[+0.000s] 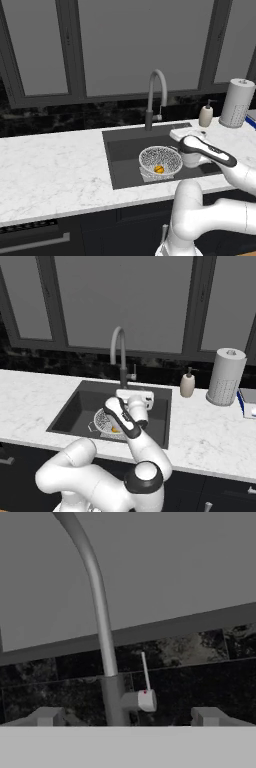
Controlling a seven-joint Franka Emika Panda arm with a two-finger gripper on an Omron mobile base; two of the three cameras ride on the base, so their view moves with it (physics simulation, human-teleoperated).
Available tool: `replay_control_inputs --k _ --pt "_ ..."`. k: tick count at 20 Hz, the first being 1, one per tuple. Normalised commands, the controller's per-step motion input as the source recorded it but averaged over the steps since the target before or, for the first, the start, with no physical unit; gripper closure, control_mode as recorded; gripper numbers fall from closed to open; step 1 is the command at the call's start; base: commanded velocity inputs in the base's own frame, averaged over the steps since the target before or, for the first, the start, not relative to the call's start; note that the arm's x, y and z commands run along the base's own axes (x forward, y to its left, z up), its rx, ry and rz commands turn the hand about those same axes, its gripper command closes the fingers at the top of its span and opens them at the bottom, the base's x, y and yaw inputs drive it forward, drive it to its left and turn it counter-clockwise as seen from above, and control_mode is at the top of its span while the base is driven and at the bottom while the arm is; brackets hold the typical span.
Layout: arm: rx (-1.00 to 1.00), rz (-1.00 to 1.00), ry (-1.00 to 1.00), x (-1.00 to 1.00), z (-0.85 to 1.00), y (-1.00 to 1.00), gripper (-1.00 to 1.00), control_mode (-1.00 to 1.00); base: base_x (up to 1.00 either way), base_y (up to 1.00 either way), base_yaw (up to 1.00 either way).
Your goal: Put the colander in the sink, put the tangerine in the colander, and turn on the sink faucet and pour water over the colander.
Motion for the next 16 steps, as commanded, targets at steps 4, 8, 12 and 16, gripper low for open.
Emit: replay_control_inputs --k 4,8,12,16 --pt "0.03 0.00 -0.01 0.13 -0.02 0.00 -1.00 -1.00 0.00 0.00 0.00" --pt "0.00 0.08 0.01 0.40 0.10 -0.06 -1.00 -1.00 0.00 0.00 0.00" --pt "0.02 0.06 0.05 0.32 0.06 -0.18 -1.00 -1.00 0.00 0.00 0.00" --pt "0.00 0.00 0.02 0.16 0.00 -0.01 -1.00 -1.00 0.00 0.00 0.00"
